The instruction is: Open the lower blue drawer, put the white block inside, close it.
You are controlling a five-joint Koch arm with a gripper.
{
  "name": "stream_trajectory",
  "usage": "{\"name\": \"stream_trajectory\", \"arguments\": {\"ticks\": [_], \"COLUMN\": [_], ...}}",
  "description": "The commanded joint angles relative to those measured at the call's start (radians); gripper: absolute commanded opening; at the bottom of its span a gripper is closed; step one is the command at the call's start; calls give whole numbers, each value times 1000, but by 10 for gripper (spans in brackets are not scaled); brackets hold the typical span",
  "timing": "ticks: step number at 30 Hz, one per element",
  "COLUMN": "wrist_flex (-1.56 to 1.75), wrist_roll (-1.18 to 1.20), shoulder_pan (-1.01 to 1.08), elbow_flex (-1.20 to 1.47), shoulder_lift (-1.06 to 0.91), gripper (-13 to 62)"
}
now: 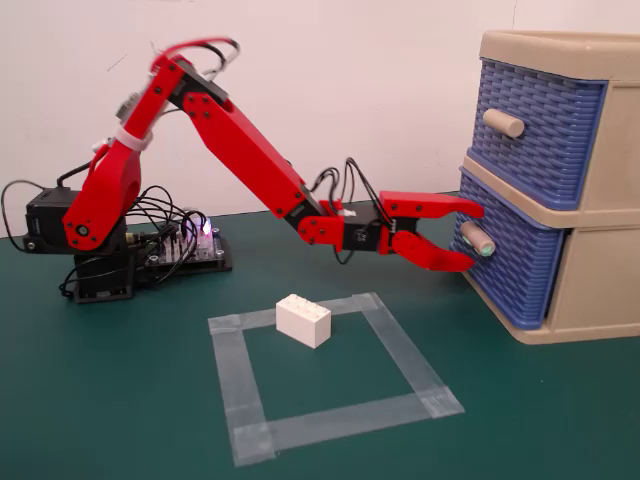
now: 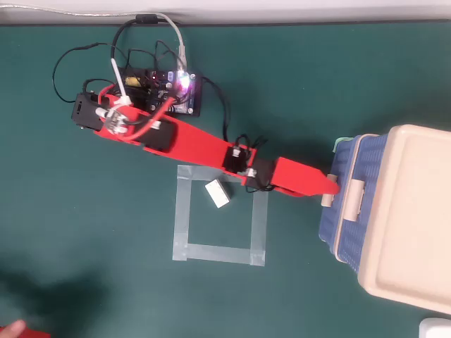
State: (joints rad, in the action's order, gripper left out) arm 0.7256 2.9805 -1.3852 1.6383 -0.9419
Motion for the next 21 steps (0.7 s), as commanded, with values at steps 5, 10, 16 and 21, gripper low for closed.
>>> {"name": "stream_trajectory", "arguments": {"ticks": [5,10,16,21], "wrist_flex": [-156,-380,-430,-430], "wrist_roll": [54,80,184,192], "shoulder_pan": [-29,-37,-15,12], "elbow_flex": [-183,-186,133,584], "shoulder_lift": [21,-18,-255,-612], "gripper": [115,-80,-80,-80]}}
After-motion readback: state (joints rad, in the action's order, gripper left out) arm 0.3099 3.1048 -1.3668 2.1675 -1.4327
